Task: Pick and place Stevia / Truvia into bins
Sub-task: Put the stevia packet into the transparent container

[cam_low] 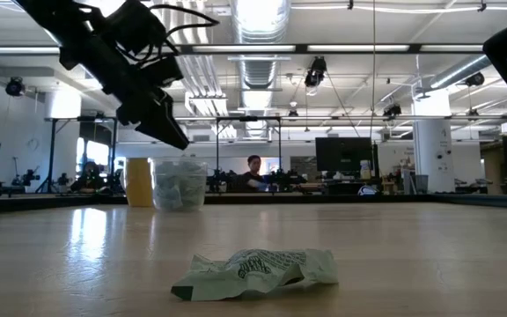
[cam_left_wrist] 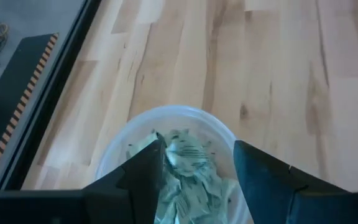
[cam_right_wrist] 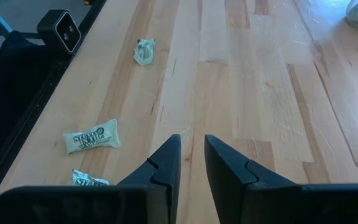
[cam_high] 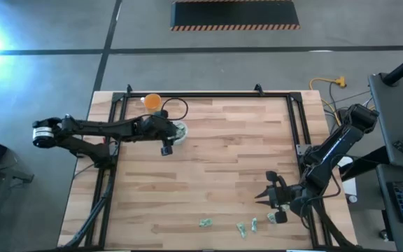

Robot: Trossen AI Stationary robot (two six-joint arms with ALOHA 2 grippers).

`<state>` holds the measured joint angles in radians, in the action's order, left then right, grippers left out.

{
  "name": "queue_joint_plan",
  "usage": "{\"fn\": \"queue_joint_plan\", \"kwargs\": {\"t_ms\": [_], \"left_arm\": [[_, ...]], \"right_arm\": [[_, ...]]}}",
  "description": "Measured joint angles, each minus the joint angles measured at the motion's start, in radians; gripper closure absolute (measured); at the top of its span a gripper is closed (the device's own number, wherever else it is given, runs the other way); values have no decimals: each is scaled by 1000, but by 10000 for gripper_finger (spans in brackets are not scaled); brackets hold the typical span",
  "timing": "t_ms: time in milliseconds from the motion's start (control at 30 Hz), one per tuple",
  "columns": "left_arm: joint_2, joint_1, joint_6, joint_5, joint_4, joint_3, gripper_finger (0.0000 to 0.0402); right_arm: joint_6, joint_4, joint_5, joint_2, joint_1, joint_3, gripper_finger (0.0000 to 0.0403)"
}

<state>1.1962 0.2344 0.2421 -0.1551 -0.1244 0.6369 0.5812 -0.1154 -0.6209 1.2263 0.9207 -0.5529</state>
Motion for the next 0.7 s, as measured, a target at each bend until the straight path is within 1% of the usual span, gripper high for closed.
{"fn": "queue_joint_plan", "kwargs": {"t_ms": [267,400,500,567,700], "left_arm": [[-72,-1,-25,20,-52,-2,221],[-126,-14,-66,55,-102,-2,221],[-171,-38,-104,99,-135,-4,221],[-192,-65,-132,122,-156,-5,221],[-214,-143,-160,128,-167,-6,221]], "right_arm": [[24,-1,9,0,0,1,340],[84,-1,94,0,1,3,343],[143,-3,132,0,5,13,343],[180,-3,152,0,7,21,342],[288,-8,206,0,15,51,340]]}}
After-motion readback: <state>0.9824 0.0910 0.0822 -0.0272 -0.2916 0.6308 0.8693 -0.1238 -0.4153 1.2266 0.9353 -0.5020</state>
